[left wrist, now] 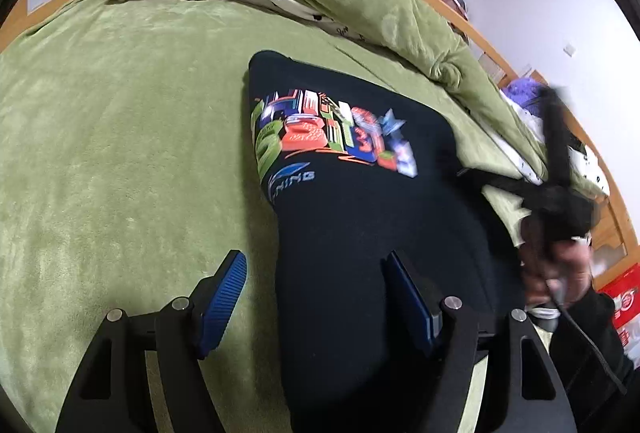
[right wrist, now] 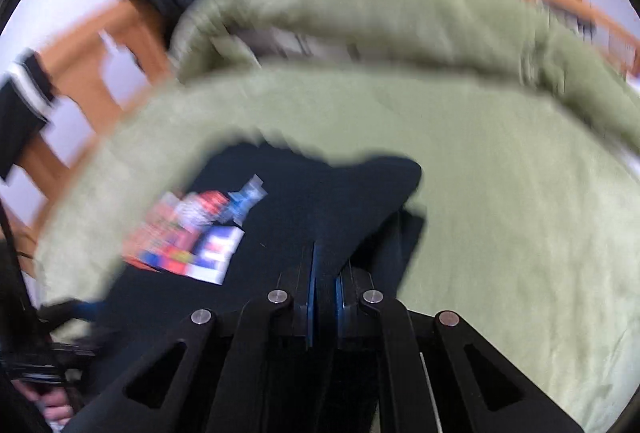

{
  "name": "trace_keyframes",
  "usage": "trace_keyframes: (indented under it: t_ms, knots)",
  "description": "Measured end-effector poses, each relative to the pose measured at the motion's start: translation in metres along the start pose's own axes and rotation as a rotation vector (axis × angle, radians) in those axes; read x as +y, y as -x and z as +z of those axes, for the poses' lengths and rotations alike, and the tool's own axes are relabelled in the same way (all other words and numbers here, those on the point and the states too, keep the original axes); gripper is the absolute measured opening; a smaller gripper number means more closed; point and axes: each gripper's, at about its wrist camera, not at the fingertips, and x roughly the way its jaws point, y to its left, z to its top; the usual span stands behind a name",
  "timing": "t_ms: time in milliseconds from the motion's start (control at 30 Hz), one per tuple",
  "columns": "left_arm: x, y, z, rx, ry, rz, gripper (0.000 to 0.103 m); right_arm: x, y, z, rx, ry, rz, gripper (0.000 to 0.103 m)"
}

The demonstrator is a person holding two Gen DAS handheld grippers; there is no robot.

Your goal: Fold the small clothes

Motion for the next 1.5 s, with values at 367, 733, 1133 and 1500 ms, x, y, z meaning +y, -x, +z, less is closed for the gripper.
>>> trace_keyframes:
  t_ms: [367, 733, 1133, 1500]
  knots:
    - [-0.001, 0.019, -0.011, -0.02, -0.012, 0.06, 0.071, 0.005, 0.085, -0.065, -0.092, -0.032, 0.017, 0.032]
    - [-0.023, 0.044, -0.017, -0.025, -0.069, 0.148, 0.071, -0.008, 0.075, -0.102, -0.077, -0.175, -0.112, 0.004]
    - [-0.073, 0.101, -0.018, -0.1, -0.127, 0.247, 0.083, 0.022, 0.19, -0.114, -0.18, -0.125, -0.251, 0.052]
    - [-0.108, 0.153, -0.041, -0.16, -0.158, 0.308, 0.091, 0.038, 0.264, -0.15, -0.246, -0.11, -0.307, 0.087]
